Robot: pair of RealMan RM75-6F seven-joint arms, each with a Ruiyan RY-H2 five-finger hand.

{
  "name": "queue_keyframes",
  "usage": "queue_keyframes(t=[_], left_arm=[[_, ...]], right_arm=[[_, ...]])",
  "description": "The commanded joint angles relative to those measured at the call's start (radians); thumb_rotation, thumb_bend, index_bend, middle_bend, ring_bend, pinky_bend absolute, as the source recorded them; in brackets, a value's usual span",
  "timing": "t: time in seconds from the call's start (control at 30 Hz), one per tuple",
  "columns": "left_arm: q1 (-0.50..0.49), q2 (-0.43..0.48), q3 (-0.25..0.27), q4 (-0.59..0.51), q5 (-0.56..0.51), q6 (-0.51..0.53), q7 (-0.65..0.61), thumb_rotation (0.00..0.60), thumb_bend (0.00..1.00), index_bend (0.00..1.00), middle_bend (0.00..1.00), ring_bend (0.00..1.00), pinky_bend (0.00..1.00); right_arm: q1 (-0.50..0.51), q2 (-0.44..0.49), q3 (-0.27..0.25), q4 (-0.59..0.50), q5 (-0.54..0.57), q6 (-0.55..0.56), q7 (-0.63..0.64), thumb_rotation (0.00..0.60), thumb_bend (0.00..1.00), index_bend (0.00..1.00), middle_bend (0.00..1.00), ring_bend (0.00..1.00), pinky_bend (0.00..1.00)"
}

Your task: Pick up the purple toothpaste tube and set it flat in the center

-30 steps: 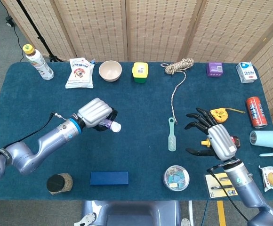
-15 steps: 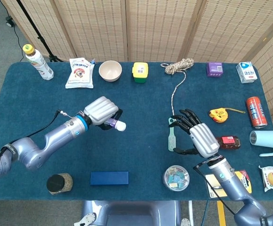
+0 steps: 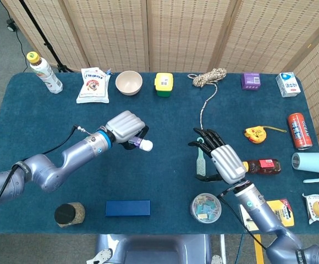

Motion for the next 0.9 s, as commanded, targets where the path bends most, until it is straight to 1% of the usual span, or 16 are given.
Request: queue_keyframes(t=[0.03, 0.23, 0.3, 0.63, 0.9], left_arm=[[-0.021, -0.011, 0.008, 0.013, -0.026, -0.008, 0.006, 0.600, 0.80, 0.63, 0.56, 0.59, 0.67], [-0.055, -0.023, 0.023, 0.029, -0.072, -0.006, 0.022, 0.600, 0.80, 0.63, 0.56, 0.59, 0.67], [-0.067, -0.028, 0.028, 0.034, -0.089, -0.006, 0.026, 0.600, 0.80, 0.63, 0.56, 0.59, 0.67], [-0.133, -0.063, 0.059, 0.059, -0.157, -0.013, 0.056, 0.600, 0.80, 0.63, 0.56, 0.59, 0.67], [-0.183, -0.097, 0.077, 0.083, -0.213, 0.003, 0.075, 0.600, 0.80, 0.63, 0.56, 0.59, 0.67]], right_arm=[[0.008, -0.007, 0.001, -0.003, 0.004, 0.000, -0.005, 0.600, 0.00, 0.24, 0.00, 0.00, 0.00], [0.020, -0.021, -0.001, 0.003, 0.011, 0.002, -0.021, 0.600, 0.00, 0.36, 0.00, 0.00, 0.00], [0.023, -0.027, -0.004, 0.005, 0.015, 0.002, -0.024, 0.600, 0.00, 0.38, 0.00, 0.00, 0.00], [0.047, -0.047, 0.003, 0.001, 0.035, -0.006, -0.036, 0.600, 0.00, 0.24, 0.00, 0.00, 0.00], [0.074, -0.065, 0.015, -0.001, 0.064, -0.025, -0.051, 0.600, 0.00, 0.23, 0.00, 0.00, 0.00]])
